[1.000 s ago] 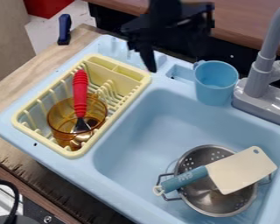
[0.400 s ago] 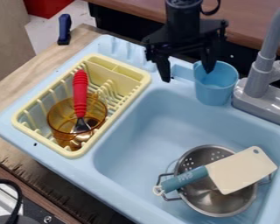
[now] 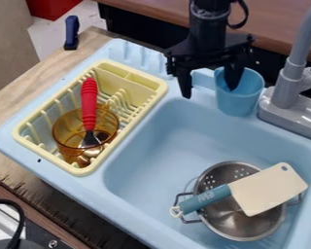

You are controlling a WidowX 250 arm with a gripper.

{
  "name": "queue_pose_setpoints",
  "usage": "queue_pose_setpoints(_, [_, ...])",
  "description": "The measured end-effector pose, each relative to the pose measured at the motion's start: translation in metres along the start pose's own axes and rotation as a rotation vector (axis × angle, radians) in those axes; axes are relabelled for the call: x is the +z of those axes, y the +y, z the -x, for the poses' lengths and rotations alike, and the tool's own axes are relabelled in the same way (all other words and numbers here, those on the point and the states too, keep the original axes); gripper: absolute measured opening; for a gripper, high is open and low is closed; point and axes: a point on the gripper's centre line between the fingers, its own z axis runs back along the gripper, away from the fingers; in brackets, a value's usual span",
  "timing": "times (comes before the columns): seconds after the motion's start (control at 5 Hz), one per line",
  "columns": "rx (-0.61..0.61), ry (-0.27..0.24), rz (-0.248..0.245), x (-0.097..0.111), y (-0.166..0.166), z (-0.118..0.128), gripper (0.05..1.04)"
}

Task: Take the blue pot in the sink

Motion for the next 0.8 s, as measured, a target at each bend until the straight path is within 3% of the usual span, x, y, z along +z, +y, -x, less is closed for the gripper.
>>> queue_pose_setpoints(0.4, [0.017, 0.009, 0.039, 0.005, -0.0054, -0.0061, 0.39])
queue_pose_setpoints(0.6, [0.013, 0.007, 0.054, 0.0032, -0.0069, -0.0055, 0.167])
queue_pose_setpoints(0.8, [0.02, 0.001, 0.06, 0.0031, -0.0074, -0.0062, 0.062])
